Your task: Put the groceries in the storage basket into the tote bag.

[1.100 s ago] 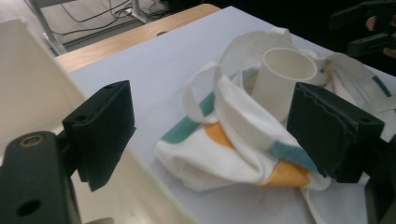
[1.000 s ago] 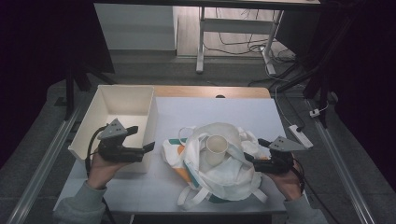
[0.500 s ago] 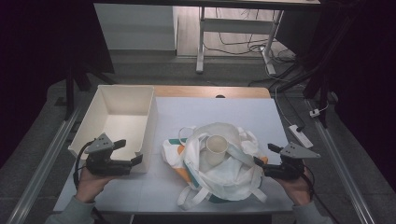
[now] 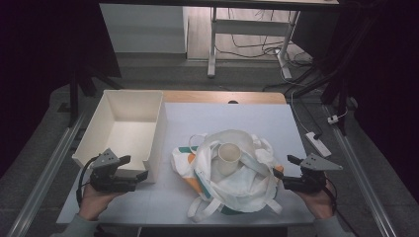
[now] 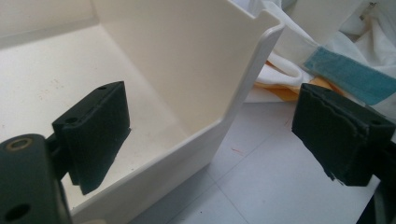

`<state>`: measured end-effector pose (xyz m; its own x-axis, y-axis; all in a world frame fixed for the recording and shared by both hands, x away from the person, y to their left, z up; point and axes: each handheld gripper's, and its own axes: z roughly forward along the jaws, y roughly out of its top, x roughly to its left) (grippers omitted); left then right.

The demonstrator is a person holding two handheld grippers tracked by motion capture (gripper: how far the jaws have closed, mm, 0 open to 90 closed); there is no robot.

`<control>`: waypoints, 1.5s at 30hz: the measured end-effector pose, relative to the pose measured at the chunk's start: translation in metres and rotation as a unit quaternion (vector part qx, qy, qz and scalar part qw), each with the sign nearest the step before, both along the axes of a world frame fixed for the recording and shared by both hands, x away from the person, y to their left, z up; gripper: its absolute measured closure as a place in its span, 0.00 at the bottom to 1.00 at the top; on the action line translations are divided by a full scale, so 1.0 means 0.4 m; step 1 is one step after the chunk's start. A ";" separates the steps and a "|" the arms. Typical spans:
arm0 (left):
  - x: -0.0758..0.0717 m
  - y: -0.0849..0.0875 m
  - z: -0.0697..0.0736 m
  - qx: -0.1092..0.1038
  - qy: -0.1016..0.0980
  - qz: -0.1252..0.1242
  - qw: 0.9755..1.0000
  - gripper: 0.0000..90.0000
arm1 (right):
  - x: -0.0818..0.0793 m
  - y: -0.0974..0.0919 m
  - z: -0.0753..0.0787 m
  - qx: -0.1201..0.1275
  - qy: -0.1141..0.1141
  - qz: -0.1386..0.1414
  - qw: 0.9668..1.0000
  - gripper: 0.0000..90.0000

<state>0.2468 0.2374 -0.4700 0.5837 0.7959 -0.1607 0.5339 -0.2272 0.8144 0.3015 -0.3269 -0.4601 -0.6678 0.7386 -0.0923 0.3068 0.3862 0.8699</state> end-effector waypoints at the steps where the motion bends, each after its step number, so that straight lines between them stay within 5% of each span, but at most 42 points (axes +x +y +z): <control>1: 0.000 0.000 0.000 0.000 0.000 0.000 1.000 0.13 | 0.000 0.001 0.001 -0.001 -0.001 0.000 1.000 0.28; 45: 0.003 -0.005 -0.006 0.004 0.003 0.000 1.000 0.12 | 0.004 0.008 -0.007 -0.012 -0.001 0.003 1.000 0.28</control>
<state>0.2481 0.2354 -0.4722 0.5831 0.7968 -0.1585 0.5390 -0.2335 0.8093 0.3031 -0.3238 -0.4629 -0.6726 0.7317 -0.1111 0.3028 0.4091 0.8608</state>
